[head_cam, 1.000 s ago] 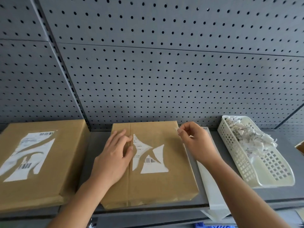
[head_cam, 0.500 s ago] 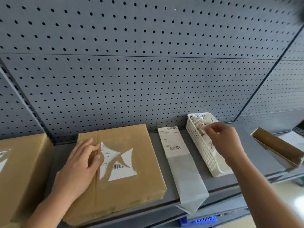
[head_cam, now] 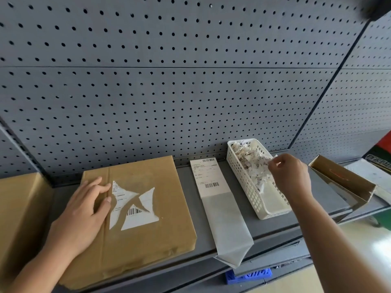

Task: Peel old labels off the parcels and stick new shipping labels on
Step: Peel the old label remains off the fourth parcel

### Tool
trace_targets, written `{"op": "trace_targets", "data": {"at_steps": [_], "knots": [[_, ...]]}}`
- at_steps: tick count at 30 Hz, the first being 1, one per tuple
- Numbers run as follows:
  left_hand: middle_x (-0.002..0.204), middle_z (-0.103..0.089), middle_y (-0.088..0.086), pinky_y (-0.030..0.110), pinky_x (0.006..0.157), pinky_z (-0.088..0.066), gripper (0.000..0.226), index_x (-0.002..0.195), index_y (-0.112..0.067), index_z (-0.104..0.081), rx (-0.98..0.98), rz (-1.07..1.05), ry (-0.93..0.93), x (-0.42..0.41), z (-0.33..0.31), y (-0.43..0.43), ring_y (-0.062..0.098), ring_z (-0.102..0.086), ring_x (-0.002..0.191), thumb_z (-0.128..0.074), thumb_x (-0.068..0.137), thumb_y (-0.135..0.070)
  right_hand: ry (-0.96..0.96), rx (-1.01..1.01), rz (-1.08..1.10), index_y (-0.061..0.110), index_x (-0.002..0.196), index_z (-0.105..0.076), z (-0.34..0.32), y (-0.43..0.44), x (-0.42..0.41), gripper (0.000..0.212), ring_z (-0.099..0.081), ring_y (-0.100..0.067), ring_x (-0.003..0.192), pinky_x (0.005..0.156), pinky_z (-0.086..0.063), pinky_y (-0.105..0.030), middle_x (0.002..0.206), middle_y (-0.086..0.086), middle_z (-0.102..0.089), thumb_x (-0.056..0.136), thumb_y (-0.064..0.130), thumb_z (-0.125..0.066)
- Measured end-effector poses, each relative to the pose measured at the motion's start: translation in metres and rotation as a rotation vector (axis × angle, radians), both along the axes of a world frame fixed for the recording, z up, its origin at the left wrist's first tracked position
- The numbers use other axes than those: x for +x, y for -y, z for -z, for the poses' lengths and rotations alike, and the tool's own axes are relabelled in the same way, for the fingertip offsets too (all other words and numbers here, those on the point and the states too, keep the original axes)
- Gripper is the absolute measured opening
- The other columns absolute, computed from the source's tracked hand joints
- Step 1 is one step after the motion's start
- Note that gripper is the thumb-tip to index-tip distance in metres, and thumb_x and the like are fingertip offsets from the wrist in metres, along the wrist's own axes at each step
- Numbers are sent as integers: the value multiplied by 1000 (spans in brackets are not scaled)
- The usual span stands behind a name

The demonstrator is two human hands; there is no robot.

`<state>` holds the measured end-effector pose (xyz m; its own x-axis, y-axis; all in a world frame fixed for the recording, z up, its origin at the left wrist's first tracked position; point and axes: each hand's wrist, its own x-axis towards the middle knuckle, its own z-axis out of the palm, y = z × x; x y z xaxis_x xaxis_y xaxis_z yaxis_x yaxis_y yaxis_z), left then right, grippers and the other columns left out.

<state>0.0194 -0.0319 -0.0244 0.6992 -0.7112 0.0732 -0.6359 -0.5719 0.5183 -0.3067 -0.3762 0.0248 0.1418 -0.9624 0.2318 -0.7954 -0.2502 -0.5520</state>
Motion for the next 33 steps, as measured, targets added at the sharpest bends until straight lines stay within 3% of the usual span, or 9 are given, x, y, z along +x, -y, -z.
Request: {"op": "trace_targets", "data": {"at_steps": [13,19,25,33], "knots": [[154,-20,-33,56,114,-35,43,130,-51,-42,-1,-14,-10,-3,-1,0,0,-9,152,-28,91,-62,-38,-38,-30,24,87,-58,16,3,6,6,-58,-25,75,63,-53,-37,87,0,-63,89,18,-61],[159,-22,-29,56,113,-36,46,135,-45,-46,1,-12,7,0,3,-1,-2,-7,152,-31,94,-59,43,-101,-79,25,98,-56,13,-1,6,7,-61,-23,77,67,-57,-44,89,0,-63,94,27,-62],[159,-23,-29,55,114,-34,50,136,-42,-48,-5,-8,3,2,4,-2,-2,-7,152,-30,93,-60,38,-221,-89,18,101,-66,8,-4,6,10,-54,-17,78,66,-43,-31,97,-3,-63,96,22,-59],[159,-25,-26,55,114,-35,44,131,-49,-42,-21,9,-8,2,4,-2,1,-11,152,-28,91,-62,64,-226,-10,15,104,-68,7,-1,2,15,-50,-15,82,71,-44,-34,113,-7,-59,98,24,-58]]}}
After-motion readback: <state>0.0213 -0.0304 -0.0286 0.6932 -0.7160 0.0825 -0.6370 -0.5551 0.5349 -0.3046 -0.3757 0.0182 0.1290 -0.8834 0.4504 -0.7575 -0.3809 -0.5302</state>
